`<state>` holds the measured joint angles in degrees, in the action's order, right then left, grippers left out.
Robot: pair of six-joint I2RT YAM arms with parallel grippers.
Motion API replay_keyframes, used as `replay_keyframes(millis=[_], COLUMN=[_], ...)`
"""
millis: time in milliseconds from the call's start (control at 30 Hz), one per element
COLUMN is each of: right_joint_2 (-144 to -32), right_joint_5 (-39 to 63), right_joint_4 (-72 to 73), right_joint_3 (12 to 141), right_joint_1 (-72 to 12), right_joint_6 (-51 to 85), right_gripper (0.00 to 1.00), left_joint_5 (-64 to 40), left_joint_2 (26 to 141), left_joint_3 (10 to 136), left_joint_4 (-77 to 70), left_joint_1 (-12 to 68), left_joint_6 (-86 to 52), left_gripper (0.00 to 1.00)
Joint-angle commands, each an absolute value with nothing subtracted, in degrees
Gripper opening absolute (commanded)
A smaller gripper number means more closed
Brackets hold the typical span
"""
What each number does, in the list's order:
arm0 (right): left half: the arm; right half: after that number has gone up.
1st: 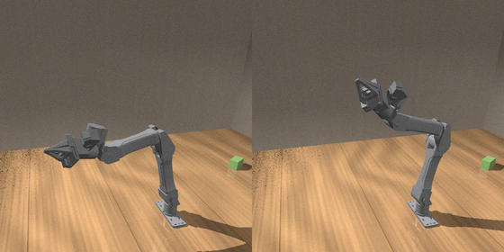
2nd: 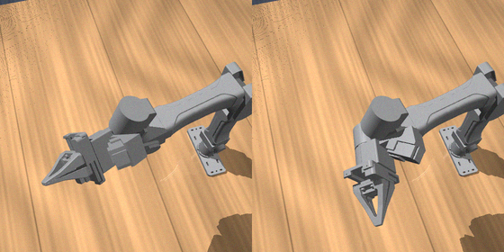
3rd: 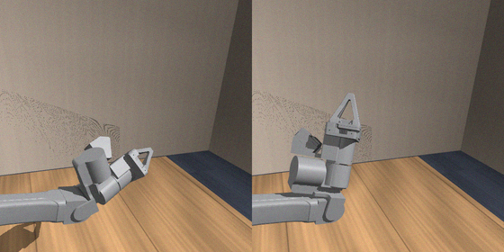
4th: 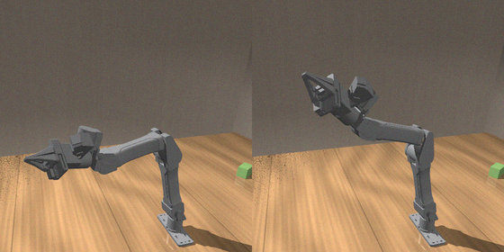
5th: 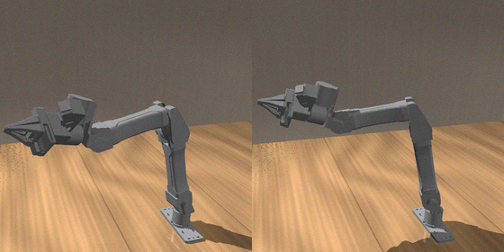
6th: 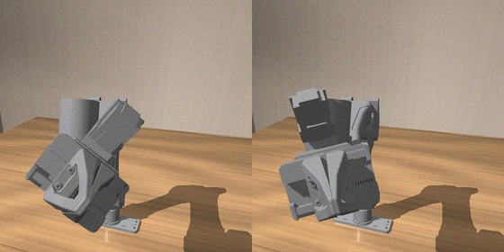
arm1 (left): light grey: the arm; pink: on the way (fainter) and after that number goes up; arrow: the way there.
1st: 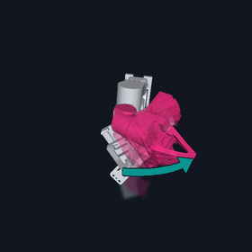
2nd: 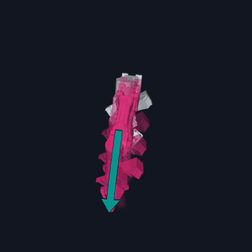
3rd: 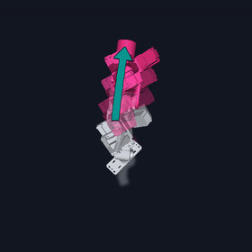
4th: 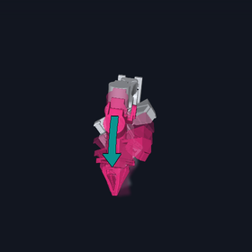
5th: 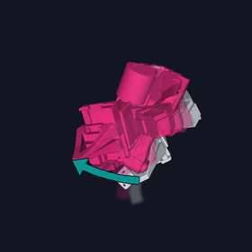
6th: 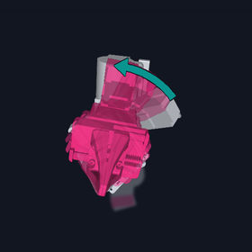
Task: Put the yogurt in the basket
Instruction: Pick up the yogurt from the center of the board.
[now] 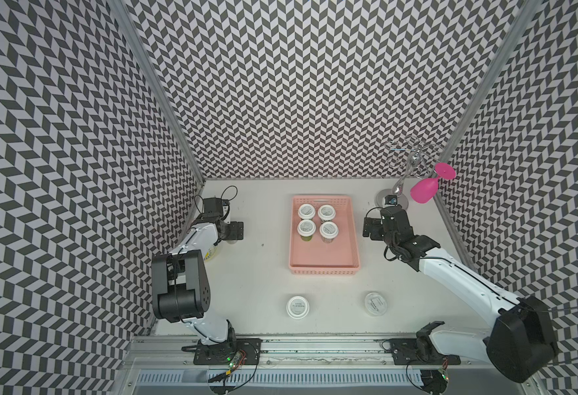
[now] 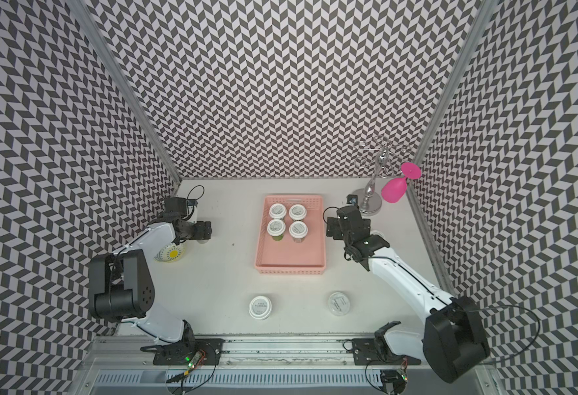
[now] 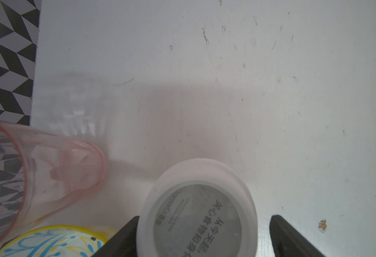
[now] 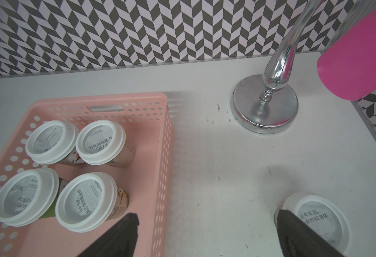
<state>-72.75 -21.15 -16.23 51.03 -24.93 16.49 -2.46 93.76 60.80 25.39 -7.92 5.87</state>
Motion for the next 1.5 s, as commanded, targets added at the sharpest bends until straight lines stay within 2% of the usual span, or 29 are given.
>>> replay_keyframes(millis=[0,600,1467], right_joint_2=[-71.74,-71.91,-72.00], right_joint_5=[-21.42,-21.07,-21.24], right_joint_4=[-13.91,-14.01,-13.98], right_joint_3=[50.54,50.36,50.27], right_joint_1=[-24.59,-24.58,-24.57], right_joint_6=[16.23,16.20,16.29], right_gripper=[1.00,1.00,1.00], left_joint_5=[-3.63,-4.39,-5.78], left_joint_2=[93.86,93.33,91.37], left_joint_3=[61.72,60.94,60.32], left_joint_4=[26.04,25.62,25.31], left_joint_1=[-8.26,-8.26,-8.22], left_joint_6=[5.41,5.45,5.53], left_gripper=[0.89,0.82,0.76])
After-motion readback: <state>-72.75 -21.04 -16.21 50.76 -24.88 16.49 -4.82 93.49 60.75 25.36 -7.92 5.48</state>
